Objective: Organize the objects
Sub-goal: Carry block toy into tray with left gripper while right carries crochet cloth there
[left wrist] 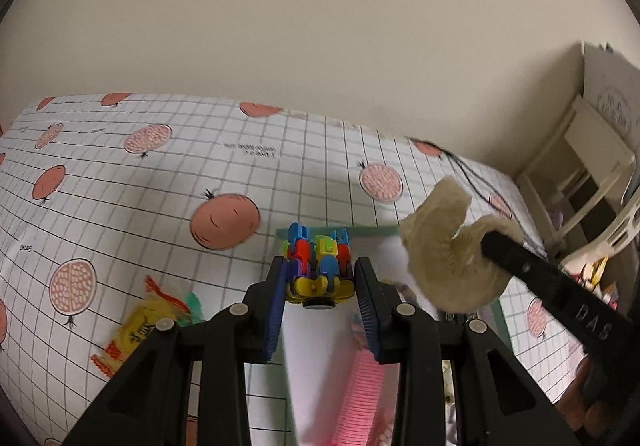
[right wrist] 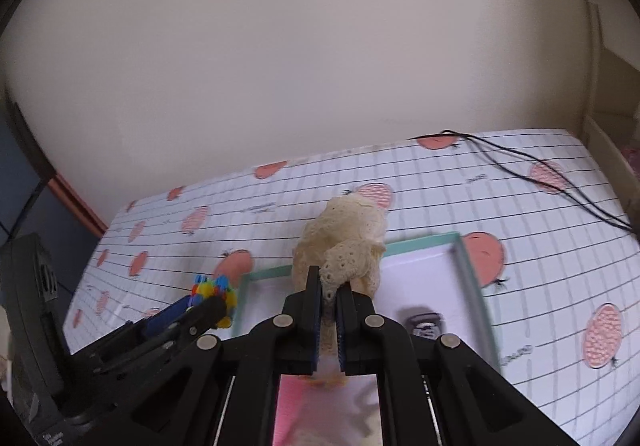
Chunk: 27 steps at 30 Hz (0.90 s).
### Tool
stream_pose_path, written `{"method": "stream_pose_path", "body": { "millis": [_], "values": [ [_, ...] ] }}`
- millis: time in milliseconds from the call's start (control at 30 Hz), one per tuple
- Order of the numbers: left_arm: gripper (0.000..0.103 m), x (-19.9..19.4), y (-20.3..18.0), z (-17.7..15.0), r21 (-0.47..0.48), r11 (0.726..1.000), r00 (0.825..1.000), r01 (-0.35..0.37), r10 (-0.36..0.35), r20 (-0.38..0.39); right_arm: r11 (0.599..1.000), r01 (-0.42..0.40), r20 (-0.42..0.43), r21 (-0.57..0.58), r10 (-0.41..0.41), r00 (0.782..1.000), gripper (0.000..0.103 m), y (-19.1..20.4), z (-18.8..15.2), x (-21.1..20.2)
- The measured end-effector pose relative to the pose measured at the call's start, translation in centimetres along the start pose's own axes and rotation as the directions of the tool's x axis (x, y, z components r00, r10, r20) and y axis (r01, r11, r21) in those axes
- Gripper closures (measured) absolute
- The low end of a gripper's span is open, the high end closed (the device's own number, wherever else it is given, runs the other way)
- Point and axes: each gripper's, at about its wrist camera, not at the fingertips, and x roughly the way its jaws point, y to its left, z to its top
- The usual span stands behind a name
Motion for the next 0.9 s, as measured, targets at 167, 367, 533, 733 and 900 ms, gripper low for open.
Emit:
{"method": "stream_pose_path", "body": {
  "millis": [167, 367, 533, 733, 900],
  "values": [
    [0.068, 1.8, -0.4, -1.0, -0.011, 1.0, 0.998, 0.003, -0.004, -0.061, 0.998, 0.057, -0.039, -0.012, -0.058, 0.998, 0.096, -1.1, -0.8, 1.0],
    [0.068, 3.2, -0.2, -1.8, -0.031, 0.999, 0.992, 0.008, -0.012, -0.123, 0.995, 0.099, -0.108, -0.026, -0.102, 0.989, 0.096, -2.0, -2.0, 2.9],
    [0.059, 2.7, 0.4, -1.9, -0.072, 0.997, 0.991, 0.039, -0.048, -0.125, 0.994, 0.11, -0.129, 0.003, -0.109, 0.986, 0.093, -2.7, -2.2, 2.9],
    [0.057, 0.4, 0.6, -2.1, -0.09, 0.994, 0.993, 0.054, -0.064, -0.102, 0.992, 0.13, -0.148, -0.006, -0.129, 0.98, 0.075, -2.6, -2.6, 2.0],
    [0.057, -1.6, 1.0, -2.6, -0.093, 0.995, 0.995, 0.046, -0.054, -0.082, 0.988, 0.144, -0.147, -0.046, -0.149, 0.978, 0.065, -1.7, -3.0, 0.4]
  ]
}}
